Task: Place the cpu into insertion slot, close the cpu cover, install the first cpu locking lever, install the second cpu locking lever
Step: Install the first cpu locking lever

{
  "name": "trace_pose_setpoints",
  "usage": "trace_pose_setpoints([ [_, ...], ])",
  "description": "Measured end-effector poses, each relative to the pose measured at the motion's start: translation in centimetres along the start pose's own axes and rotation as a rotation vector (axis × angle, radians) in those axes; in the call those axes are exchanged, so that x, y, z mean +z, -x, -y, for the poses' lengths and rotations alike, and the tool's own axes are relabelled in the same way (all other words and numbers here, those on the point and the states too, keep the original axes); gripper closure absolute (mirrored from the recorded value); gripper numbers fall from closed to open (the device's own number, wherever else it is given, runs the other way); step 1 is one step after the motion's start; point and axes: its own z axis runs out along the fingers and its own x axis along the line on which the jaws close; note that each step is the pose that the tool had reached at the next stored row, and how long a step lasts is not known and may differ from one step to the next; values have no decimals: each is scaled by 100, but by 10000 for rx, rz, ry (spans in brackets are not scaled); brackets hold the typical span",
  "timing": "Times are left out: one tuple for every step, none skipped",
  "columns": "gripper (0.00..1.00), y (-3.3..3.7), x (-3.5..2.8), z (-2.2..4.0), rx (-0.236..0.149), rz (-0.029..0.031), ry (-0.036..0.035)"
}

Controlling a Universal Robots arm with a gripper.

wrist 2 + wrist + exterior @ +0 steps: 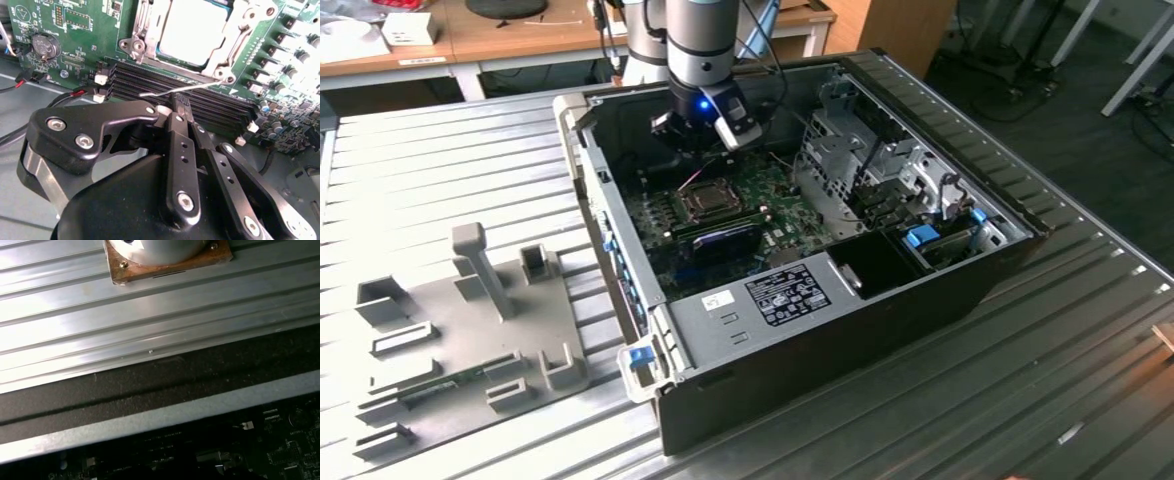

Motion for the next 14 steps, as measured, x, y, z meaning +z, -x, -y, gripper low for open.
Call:
trace_pose_setpoints([
  [90,1,-1,3,-1,-1,-1],
  [90,1,-1,5,-1,0,1],
  [90,2,-1,7,0,0,0],
  [90,2,0,8,1,0,-1],
  [90,1,2,9,1,0,1],
  [90,2,5,10,0,1,2],
  [90,2,5,10,0,0,0],
  [90,2,5,10,0,0,-1],
  [90,2,7,10,0,1,1],
  [90,2,7,11,0,0,1],
  [90,2,8,11,0,1,1],
  [90,2,9,11,0,1,1],
  [90,2,14,11,-1,4,7],
  [90,2,17,12,-2,7,6],
])
